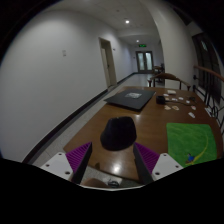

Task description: Arrange mouse

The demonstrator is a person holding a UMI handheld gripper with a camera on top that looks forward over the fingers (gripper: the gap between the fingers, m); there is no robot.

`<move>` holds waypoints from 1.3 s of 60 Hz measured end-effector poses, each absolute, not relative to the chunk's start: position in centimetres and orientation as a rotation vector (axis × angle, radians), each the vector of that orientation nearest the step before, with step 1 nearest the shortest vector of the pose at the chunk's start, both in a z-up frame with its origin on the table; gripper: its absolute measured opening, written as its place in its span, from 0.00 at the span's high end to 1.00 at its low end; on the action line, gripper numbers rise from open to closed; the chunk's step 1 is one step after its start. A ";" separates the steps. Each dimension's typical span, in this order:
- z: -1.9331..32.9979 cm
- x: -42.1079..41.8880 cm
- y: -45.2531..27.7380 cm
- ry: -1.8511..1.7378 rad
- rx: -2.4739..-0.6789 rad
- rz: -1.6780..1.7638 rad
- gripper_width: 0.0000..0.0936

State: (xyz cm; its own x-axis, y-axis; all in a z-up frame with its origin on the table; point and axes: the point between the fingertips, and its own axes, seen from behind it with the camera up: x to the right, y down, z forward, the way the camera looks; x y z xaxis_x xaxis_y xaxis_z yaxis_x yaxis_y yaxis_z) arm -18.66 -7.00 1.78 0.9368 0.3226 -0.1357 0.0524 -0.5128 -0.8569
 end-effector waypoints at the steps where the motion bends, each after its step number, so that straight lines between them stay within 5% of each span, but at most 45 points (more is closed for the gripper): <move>1: 1.8 -19.0 -6.3 -0.260 -2.090 0.345 0.10; 23: 0.6 -23.3 3.3 -0.276 -2.126 0.219 0.13; 28: 0.3 -23.3 4.6 -0.275 -2.122 0.183 0.51; 41: 1.5 -24.3 3.6 -0.403 -2.040 0.243 0.73; 47: 5.5 -23.0 2.6 -0.424 -1.948 0.232 0.74; 55: 15.6 -16.2 0.8 -0.362 -1.758 0.131 0.74; 60: 18.1 -8.7 0.4 -0.257 -1.703 0.020 0.75; 66: 16.0 1.1 -0.1 -0.115 -1.763 -0.091 0.74; 78: 4.3 9.9 -0.6 0.056 -1.990 -0.091 0.74</move>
State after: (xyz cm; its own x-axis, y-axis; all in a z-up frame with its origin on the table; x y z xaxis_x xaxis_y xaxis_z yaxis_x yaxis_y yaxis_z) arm 9.92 -0.63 4.29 0.9960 -0.0808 0.0386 0.0022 -0.4085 -0.9128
